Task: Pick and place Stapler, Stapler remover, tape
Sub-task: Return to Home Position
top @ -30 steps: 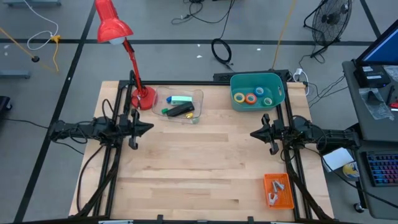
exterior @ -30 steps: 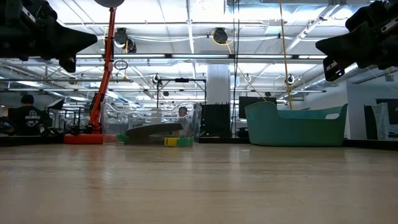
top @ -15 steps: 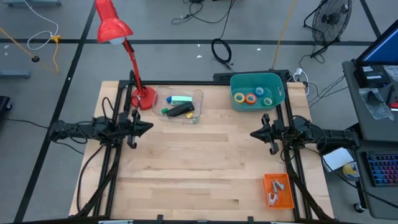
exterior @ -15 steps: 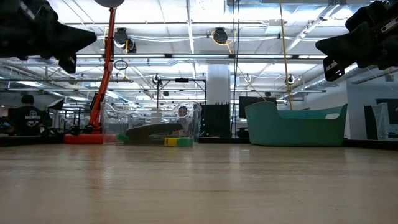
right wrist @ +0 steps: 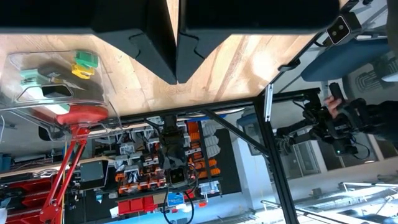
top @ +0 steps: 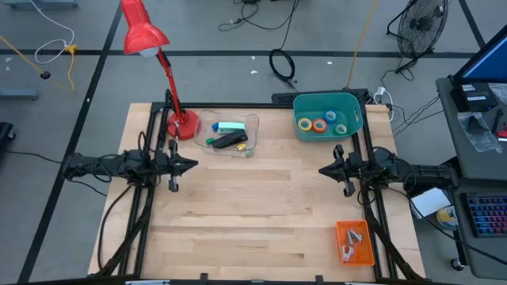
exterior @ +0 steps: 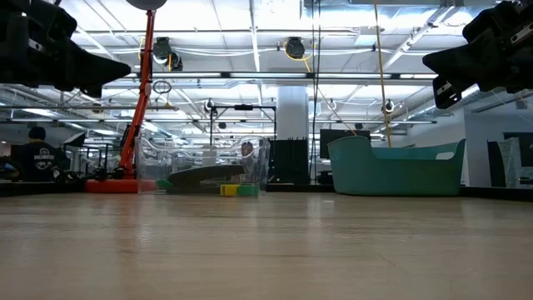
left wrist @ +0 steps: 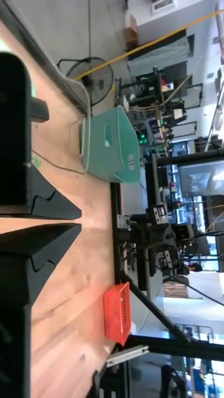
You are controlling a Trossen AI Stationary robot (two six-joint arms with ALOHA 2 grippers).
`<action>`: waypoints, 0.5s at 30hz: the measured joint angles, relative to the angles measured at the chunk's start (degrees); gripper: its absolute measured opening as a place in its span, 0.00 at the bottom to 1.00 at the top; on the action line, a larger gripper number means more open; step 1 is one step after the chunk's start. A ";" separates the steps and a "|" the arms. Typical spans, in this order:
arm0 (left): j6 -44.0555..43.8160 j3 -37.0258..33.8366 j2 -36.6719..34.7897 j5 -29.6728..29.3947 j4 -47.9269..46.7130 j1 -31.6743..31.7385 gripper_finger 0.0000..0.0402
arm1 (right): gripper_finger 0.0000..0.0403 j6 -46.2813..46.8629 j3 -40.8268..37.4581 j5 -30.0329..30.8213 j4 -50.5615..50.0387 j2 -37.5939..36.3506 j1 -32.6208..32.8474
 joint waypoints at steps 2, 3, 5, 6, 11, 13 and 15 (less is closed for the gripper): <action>0.82 0.00 0.00 -0.02 -0.05 0.00 0.06 | 0.01 -0.02 -0.01 -0.02 -0.02 0.00 -0.01; 0.84 0.00 0.00 -0.02 -0.06 0.00 0.06 | 0.01 0.00 0.00 0.00 -0.02 0.00 0.00; -0.13 0.00 0.00 -0.02 -0.08 0.00 0.06 | 0.01 0.00 -0.01 0.00 -0.02 0.00 0.00; -1.12 0.00 0.00 -0.02 -0.10 0.00 0.06 | 0.01 -0.01 -0.01 -0.01 -0.02 0.00 -0.02; -6.37 0.00 0.00 -0.02 -0.16 0.00 0.06 | 0.01 0.00 0.00 0.00 -0.02 0.00 0.00; -6.94 0.00 0.00 -0.03 -0.19 0.00 0.06 | 0.01 -0.01 -0.02 0.00 -0.02 0.00 0.00; -6.98 0.00 0.00 -0.02 -0.16 0.00 0.06 | 0.01 -0.01 -0.02 -0.02 0.00 0.00 0.00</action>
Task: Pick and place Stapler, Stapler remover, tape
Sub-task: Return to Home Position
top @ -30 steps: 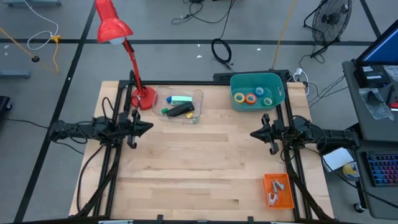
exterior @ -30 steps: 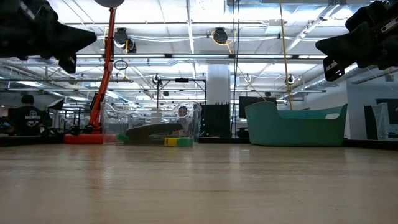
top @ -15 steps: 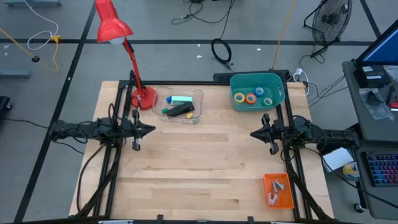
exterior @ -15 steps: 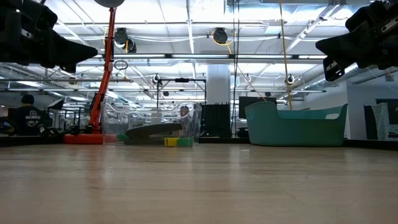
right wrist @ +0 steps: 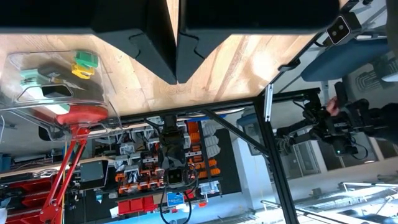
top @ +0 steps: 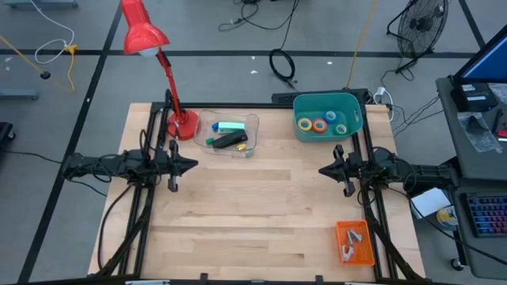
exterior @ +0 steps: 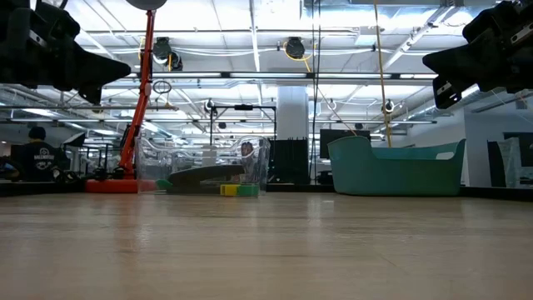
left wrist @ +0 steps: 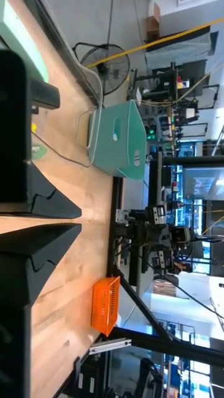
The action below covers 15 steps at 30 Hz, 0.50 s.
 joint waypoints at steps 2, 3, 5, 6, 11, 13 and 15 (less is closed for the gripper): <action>0.00 0.00 0.00 0.00 0.13 0.00 0.06 | 0.01 0.01 0.00 0.02 -0.02 0.00 0.01; 0.00 -0.02 0.00 -0.01 0.31 0.00 0.06 | 0.01 0.01 0.02 0.02 -0.02 0.00 0.01; -0.02 -0.09 0.00 -0.02 0.89 0.00 0.06 | 0.01 -0.01 0.02 -0.01 -0.02 0.00 -0.02; -0.02 -0.11 0.00 -0.04 1.16 0.00 0.06 | 0.01 0.01 0.01 0.01 -0.01 0.00 -0.01; -0.07 -0.20 0.00 -0.15 1.86 0.00 0.06 | 0.01 0.01 0.00 0.00 0.00 0.00 0.00; -0.07 -0.20 0.00 -0.15 1.88 -0.02 0.06 | 0.01 0.00 0.00 0.02 -0.02 0.00 -0.02; -0.09 -0.20 0.00 -0.15 2.01 0.00 0.06 | 0.01 0.01 0.02 0.00 -0.02 0.00 -0.02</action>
